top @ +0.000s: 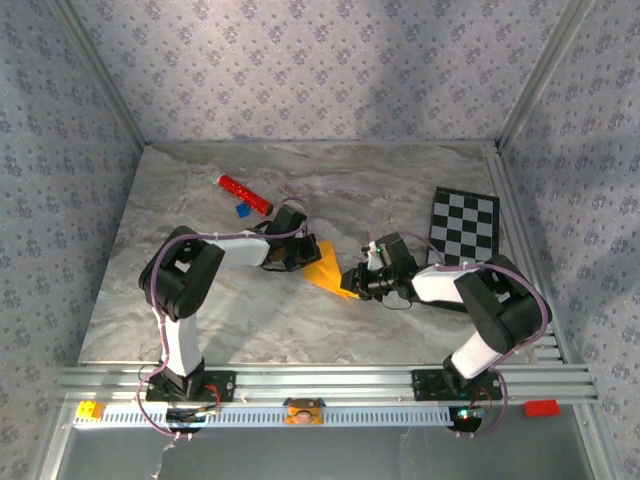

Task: Fold a paper plane with a square sheet of paper (pick it up from the middle)
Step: Turn over the paper at the center of the table.

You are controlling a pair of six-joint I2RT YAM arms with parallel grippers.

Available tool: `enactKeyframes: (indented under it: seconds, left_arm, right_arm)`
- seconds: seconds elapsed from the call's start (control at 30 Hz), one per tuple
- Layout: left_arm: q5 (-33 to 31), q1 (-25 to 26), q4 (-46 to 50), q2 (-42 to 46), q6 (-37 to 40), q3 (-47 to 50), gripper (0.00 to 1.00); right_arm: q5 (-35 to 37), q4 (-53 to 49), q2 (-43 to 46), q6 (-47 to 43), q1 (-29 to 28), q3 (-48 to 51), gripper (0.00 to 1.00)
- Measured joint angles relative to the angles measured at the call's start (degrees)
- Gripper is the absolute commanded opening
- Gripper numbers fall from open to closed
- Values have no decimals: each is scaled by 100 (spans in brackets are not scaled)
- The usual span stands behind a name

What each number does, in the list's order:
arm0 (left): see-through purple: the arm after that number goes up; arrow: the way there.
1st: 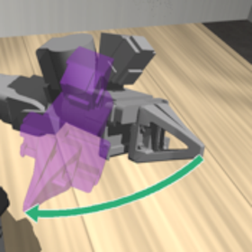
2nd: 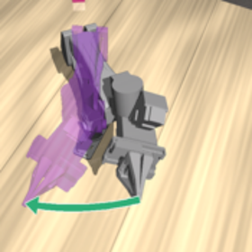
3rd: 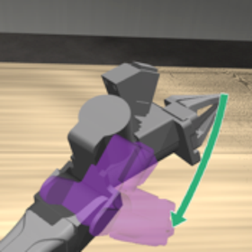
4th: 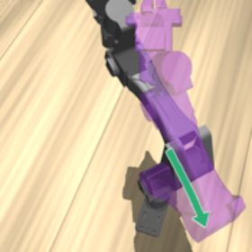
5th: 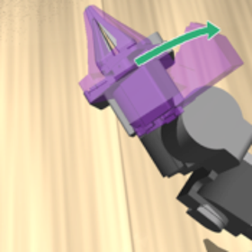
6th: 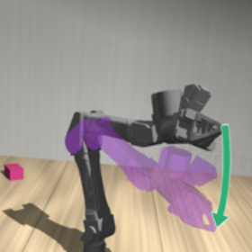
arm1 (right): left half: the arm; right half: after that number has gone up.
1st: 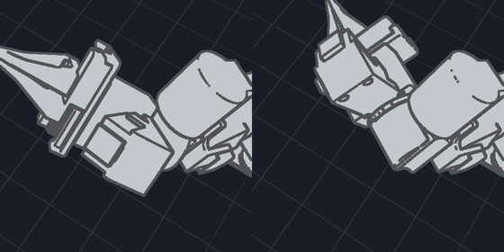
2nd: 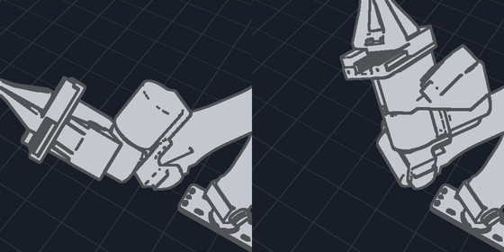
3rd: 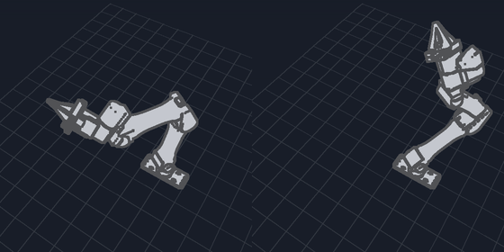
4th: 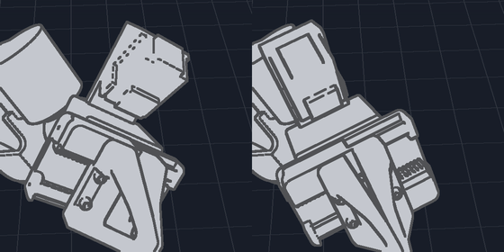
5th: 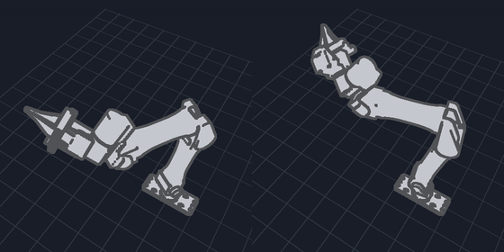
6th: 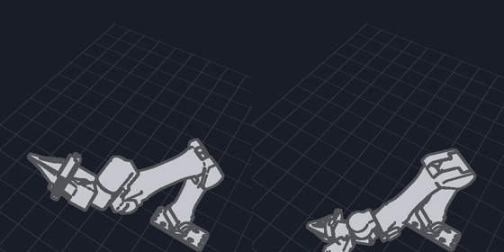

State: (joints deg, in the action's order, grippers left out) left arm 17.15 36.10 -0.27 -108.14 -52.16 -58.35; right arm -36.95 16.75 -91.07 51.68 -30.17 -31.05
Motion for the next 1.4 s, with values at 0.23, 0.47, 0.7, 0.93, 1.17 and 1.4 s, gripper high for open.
enactKeyframes:
  seconds: [0.23,0.47,0.7,0.93,1.17,1.4]
  left_arm:
    - [24,-9,-11,0,-4,0,8]
    - [63,-9,-68,7,-61,2,21]
    - [-28,-9,28,457,-24,120,37]
    - [-247,-9,70,1305,22,380,40]
    - [-671,-9,175,2238,15,863,43]
    - [-1196,-9,153,3134,-98,1488,46]
  right_arm:
    - [-81,63,-2,-4,44,15,12]
    - [-144,85,-2,-72,48,15,5]
    - [-127,-160,131,-337,85,15,3]
    - [-2,-859,564,-896,96,-157,2]
    - [472,-1851,1115,-1611,96,-573,1]
    - [1261,-3067,1606,-2404,33,-1213,1]
